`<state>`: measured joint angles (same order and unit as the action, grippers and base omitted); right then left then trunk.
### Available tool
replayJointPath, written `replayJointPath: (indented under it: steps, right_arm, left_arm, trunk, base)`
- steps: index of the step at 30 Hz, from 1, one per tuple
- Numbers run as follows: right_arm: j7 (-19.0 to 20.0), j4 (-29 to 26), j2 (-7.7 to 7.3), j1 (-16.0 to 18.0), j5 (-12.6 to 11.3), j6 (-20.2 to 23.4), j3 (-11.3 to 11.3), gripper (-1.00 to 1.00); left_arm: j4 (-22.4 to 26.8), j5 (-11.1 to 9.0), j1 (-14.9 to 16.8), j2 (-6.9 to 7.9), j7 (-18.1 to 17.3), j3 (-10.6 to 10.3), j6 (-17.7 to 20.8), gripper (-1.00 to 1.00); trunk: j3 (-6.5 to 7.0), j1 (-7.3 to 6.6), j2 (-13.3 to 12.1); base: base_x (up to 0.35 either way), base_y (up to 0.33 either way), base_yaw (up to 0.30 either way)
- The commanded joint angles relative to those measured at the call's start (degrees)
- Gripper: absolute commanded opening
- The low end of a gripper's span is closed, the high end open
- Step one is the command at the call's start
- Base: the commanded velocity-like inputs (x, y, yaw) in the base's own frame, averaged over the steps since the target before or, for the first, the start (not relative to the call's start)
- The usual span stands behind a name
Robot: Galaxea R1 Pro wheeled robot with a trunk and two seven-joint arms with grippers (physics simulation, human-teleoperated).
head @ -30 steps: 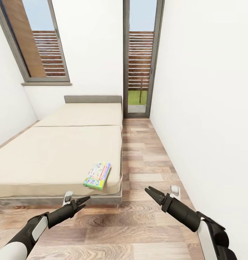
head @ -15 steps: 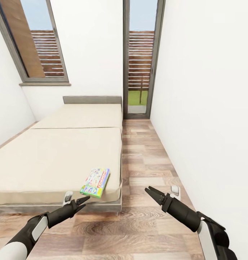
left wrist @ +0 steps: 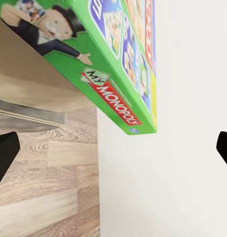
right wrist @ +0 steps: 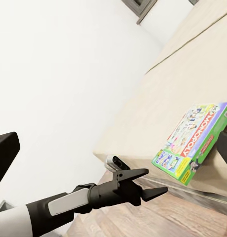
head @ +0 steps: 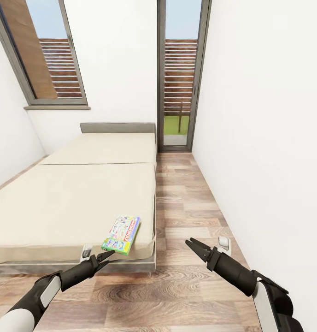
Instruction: Put all the toys in the child's room - the three board games (two on the bed and one on the table), the two jigsaw puzzles on the table, and the tennis ball on the table - inside the toy box on the table in the child's room.
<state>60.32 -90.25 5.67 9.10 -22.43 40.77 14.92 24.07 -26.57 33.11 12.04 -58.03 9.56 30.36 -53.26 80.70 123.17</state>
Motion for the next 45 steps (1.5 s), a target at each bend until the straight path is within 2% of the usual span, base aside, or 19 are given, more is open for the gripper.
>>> replayJointPath:
  steps: [1, 15, 19, 45]
  right_arm:
    - [0.11, 0.00, 0.05, 0.04, -0.16, 0.37, 0.10, 1.00]
    - [0.12, -0.02, -0.12, 0.04, -0.16, 0.37, 0.11, 1.00]
    - [0.13, -0.02, -0.13, 0.04, -0.16, 0.37, 0.14, 1.00]
    - [0.14, -0.01, -0.15, 0.04, -0.16, 0.37, 0.19, 1.00]
  left_arm:
    - [-0.03, -0.23, 0.03, 0.00, -0.11, 0.09, 0.47, 1.00]
    - [0.01, -0.24, 0.03, 0.08, -0.35, 0.28, 0.49, 1.00]
    - [0.01, -0.28, 0.03, 0.09, -0.39, 0.28, 0.49, 1.00]
    - [0.00, -0.33, 0.03, 0.11, -0.38, 0.36, 0.49, 1.00]
  trunk:
    - [-0.05, -0.01, 0.02]
    - [-0.05, -0.01, 0.02]
    - [-0.77, 0.87, 1.62]
    - [-0.77, 0.87, 1.62]
  base:
    - [0.002, 0.000, 0.000]
    - [0.000, 0.000, 0.000]
    - [0.000, 0.000, 0.000]
    - [0.008, 0.000, 0.000]
